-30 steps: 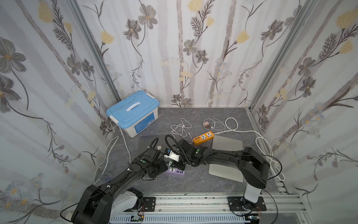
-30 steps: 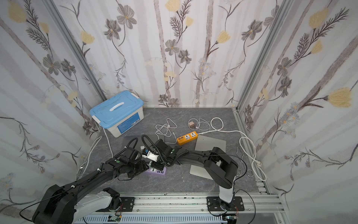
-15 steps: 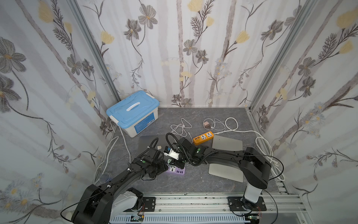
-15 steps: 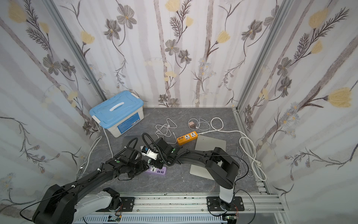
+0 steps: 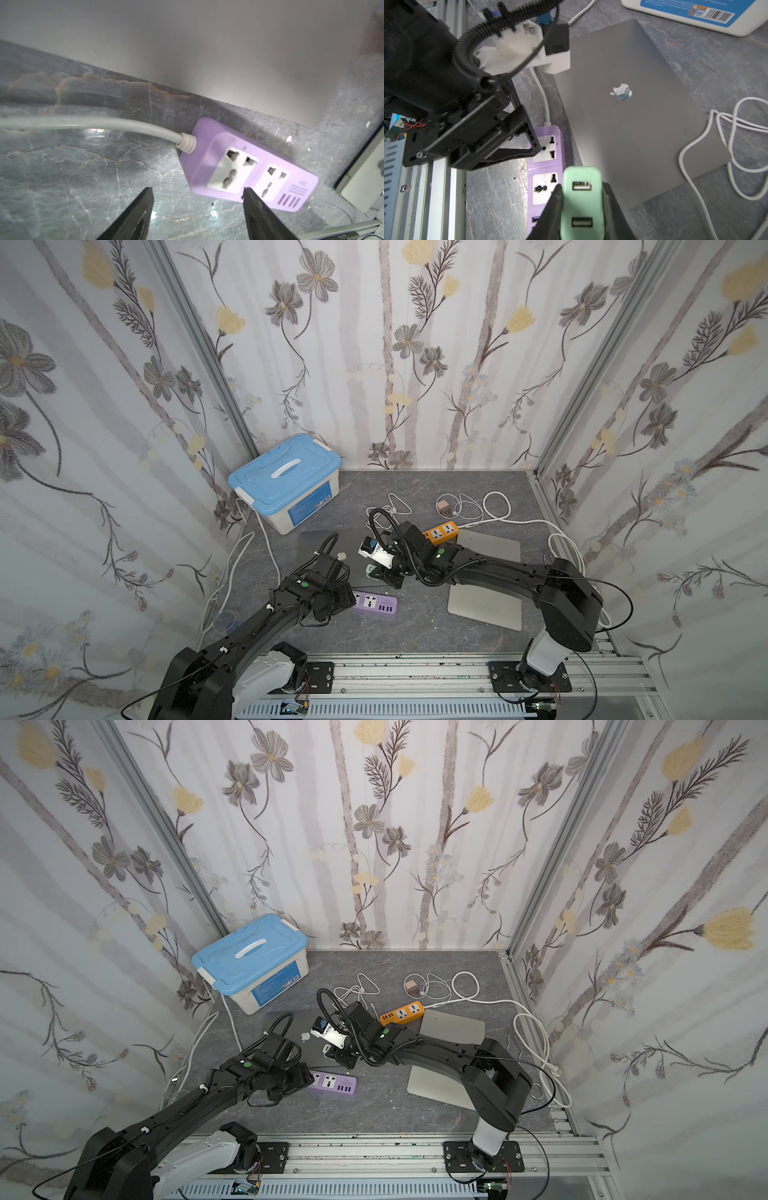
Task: Unplug the laptop charger
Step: Place the plug at the center of the board.
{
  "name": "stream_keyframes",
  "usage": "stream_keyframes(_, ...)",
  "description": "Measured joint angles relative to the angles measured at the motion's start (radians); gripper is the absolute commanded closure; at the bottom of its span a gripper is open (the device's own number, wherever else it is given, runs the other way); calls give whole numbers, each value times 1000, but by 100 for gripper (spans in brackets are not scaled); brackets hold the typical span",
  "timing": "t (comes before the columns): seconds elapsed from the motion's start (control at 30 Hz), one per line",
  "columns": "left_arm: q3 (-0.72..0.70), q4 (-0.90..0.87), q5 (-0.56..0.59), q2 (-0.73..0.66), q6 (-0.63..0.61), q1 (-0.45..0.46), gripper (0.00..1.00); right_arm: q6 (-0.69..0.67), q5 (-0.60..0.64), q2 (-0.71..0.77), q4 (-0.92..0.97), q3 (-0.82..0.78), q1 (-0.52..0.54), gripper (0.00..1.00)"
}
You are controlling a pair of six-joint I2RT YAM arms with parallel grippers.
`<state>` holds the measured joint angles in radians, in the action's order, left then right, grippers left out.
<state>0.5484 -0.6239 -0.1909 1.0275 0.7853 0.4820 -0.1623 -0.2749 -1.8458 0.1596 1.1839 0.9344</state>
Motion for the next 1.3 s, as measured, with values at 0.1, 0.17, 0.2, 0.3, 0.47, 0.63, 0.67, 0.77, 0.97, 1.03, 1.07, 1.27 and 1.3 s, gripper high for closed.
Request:
stream_keyframes(0.1, 45, -35, 8, -20, -21, 0, 28, 1, 28, 20, 27, 14, -22, 76)
stream_keyframes(0.17, 71, -55, 15, -29, -27, -2, 28, 1, 53, 27, 39, 25, -37, 76)
stream_keyframes(0.2, 85, -65, 19, -32, -31, -2, 28, 4, 63, 29, 46, 32, -48, 76)
stream_keyframes(0.3, 116, -89, 33, -35, -49, -3, 28, 8, 118, 30, 79, 55, -80, 76)
stream_keyframes(0.47, 152, -114, 42, -36, -72, -14, 27, 6, 235, 29, 105, 68, -103, 75)
stream_keyframes(0.63, 184, -124, 45, -30, -103, -46, 27, 4, 358, 30, 104, -35, -105, 75)
stream_keyframes(0.67, 193, -129, 44, -26, -107, -57, 27, 5, 390, 26, 104, -55, -105, 75)
stream_keyframes(0.77, 215, -134, 33, -13, -132, -90, 27, 26, 471, 7, 96, -101, -104, 75)
stream_keyframes(0.97, 243, -152, 3, 7, -178, -141, 27, 87, 591, -56, 50, -98, -46, 75)
stream_keyframes(1.03, 242, -159, -1, 3, -186, -154, 27, 99, 630, -101, 36, -74, -19, 75)
stream_keyframes(1.07, 240, -159, -3, -1, -188, -160, 26, 105, 646, -119, 28, -68, -10, 74)
stream_keyframes(1.27, 224, -163, -18, -14, -197, -175, 26, 129, 787, -201, -10, -43, 43, 74)
stream_keyframes(1.3, 224, -162, -23, -14, -199, -177, 26, 133, 805, -208, -19, -42, 46, 73)
